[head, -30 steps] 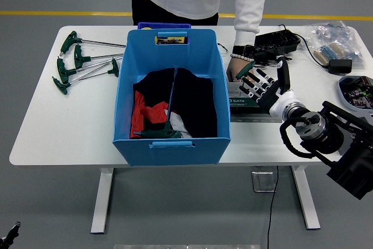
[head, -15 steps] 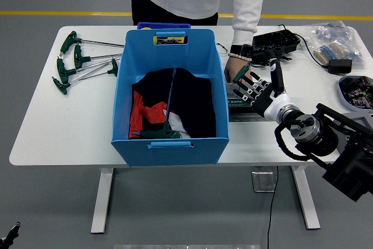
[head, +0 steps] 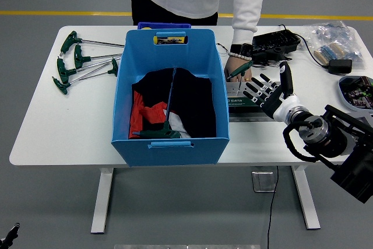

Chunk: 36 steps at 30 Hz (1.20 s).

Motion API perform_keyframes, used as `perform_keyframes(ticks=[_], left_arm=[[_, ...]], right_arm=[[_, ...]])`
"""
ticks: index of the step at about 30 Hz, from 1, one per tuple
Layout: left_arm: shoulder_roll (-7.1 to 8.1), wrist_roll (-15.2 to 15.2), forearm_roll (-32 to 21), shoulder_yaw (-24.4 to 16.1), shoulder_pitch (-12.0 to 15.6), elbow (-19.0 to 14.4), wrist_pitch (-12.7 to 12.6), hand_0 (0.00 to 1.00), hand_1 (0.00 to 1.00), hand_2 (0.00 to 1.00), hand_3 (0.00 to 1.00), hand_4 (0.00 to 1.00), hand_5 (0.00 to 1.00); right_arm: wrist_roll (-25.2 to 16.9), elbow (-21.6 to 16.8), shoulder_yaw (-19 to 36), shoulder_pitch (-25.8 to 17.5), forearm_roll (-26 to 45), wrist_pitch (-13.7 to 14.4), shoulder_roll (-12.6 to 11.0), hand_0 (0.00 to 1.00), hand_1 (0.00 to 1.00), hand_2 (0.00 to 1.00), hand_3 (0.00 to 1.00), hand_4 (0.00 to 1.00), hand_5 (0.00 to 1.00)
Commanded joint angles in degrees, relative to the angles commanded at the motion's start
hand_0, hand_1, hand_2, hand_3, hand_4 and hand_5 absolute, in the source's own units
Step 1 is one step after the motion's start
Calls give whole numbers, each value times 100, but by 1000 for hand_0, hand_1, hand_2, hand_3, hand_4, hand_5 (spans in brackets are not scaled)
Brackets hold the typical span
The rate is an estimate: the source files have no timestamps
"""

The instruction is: Lift tool from toolbox,place it in box,lift tool from toolbox,place it in box

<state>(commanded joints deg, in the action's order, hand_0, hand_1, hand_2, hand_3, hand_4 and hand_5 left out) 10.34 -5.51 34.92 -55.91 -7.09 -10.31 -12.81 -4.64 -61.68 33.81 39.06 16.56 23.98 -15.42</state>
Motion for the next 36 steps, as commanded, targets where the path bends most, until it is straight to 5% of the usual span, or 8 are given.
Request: perform_keyframes(ticks=[17, 36], left_arm=[[11, 24, 81, -15, -5, 0, -1, 897, 911, 915, 756, 704, 792], [12, 24, 80, -13, -60, 0, 0, 897, 911, 915, 758, 704, 792]], right_arm=[[22, -269, 9, -12, -55, 2, 88, 616, 614, 778, 919, 998, 897], [3, -145, -59, 96, -8, -7, 182, 614, 614, 778, 919, 998, 897]])
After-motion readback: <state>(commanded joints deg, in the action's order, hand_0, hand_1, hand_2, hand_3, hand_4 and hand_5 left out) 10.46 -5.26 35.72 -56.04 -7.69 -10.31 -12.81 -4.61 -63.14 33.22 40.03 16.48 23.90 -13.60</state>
